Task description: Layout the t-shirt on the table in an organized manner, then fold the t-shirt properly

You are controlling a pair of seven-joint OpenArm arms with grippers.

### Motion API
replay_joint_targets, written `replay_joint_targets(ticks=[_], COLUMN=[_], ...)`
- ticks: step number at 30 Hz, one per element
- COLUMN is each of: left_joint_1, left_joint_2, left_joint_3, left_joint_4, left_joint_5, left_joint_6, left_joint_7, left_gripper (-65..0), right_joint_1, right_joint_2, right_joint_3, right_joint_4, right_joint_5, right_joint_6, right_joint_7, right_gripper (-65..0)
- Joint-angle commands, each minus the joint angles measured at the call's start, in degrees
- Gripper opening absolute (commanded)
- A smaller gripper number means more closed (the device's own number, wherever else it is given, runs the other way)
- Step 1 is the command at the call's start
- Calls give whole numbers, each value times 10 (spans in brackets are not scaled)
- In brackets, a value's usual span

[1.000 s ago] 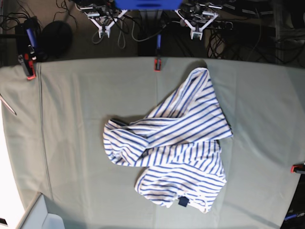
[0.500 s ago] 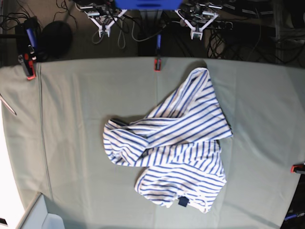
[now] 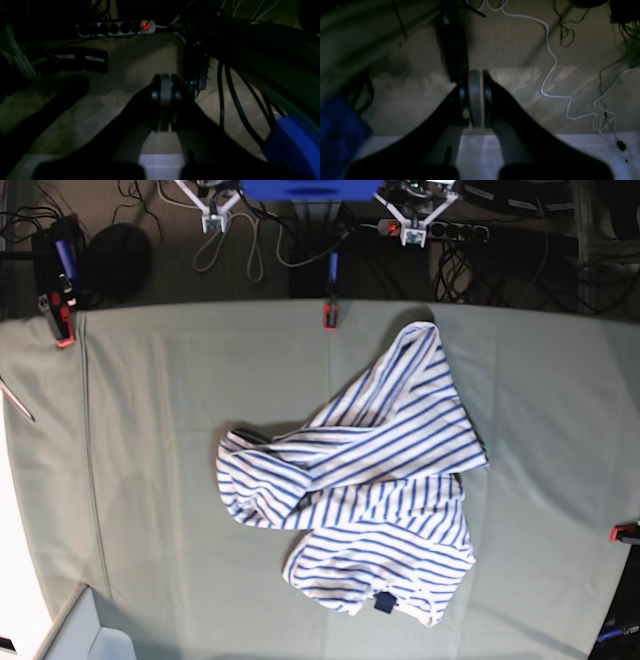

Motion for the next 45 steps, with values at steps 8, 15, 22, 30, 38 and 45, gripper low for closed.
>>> replay_joint_targets(ticks=[8, 15, 22, 30, 38, 45], left_joint_1=[131, 264, 341, 336, 263, 219], left_joint_2=[-13, -26, -26, -20, -24, -19], left_joint_3=[3, 2, -1, 0, -1, -2], left_joint_4=[197, 469, 737, 840, 768, 729], left_joint_5=[1, 1, 1, 1, 1, 0], left_joint_6=[2, 2, 2, 5, 6, 6], left_joint_7=[1, 2, 5, 8, 7, 6], left_gripper=[-649, -649, -646, -461, -312, -309], right_joint_1=[-167, -269, -343, -335, -327, -322], right_joint_2=[28, 41, 43, 41, 33, 33], right_joint_3=[1, 6, 28, 59, 54, 55], right_joint_4=[291, 543, 774, 882, 880, 879], right_joint_5=[-2, -2, -2, -2, -2, -2], right_joint_6=[10, 10, 11, 106, 127, 128], right_joint_7=[2, -45, -87, -151, -152, -152], right_gripper=[-650, -650, -650, -650, -590, -466])
